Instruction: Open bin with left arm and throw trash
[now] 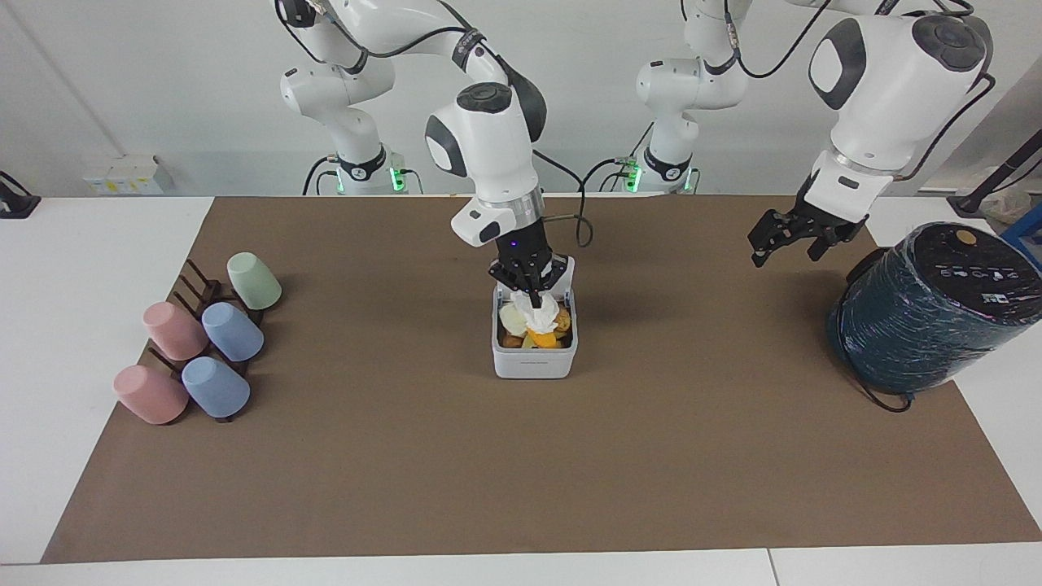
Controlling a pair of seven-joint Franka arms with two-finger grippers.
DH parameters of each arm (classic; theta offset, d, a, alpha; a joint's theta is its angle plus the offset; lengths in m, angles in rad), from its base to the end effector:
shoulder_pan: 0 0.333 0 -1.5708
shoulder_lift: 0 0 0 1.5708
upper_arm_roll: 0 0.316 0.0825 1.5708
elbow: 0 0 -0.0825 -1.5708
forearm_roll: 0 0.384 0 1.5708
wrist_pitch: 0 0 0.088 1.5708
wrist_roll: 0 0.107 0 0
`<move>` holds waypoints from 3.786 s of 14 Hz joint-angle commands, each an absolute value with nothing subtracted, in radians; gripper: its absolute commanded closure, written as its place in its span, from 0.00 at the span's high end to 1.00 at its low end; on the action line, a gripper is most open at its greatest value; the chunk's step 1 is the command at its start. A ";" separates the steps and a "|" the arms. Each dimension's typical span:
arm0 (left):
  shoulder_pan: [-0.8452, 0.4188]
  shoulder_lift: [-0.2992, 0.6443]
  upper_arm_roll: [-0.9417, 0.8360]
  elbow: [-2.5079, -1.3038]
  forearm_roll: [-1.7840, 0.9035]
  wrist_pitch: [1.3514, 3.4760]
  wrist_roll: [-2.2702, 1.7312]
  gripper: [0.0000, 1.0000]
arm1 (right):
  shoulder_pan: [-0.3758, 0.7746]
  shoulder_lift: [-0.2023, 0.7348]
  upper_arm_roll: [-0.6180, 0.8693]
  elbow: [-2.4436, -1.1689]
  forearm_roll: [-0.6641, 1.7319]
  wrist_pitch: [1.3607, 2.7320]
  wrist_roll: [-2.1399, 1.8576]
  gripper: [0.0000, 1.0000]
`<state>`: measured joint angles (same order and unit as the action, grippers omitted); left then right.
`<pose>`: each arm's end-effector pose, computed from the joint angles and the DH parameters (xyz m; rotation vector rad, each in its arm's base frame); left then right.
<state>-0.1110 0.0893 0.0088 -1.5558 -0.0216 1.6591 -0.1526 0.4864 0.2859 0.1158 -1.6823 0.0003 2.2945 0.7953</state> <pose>0.5856 -0.0624 0.5884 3.1181 0.0813 0.0176 0.5578 0.3743 0.4684 -2.8723 0.2930 -0.3362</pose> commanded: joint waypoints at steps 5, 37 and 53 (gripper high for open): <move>-0.101 0.055 0.003 -1.601 -0.002 1.689 -0.143 1.00 | 0.474 0.279 0.117 -1.695 0.020 2.281 0.795 0.36; -0.101 0.055 0.003 -1.595 -0.002 1.692 -0.143 1.00 | -0.049 -0.021 0.103 -1.606 -0.054 1.583 0.120 1.00; -0.101 0.052 0.003 -1.600 -0.002 1.678 -0.143 1.00 | -0.041 -0.031 0.104 -1.606 -0.043 1.583 0.078 1.00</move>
<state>-0.1096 0.0873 0.0080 -1.5584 -0.0215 1.6714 -0.1508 -0.0303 -0.0063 0.0935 -1.5763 -0.0494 1.5678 0.1068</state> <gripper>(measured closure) 0.000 0.000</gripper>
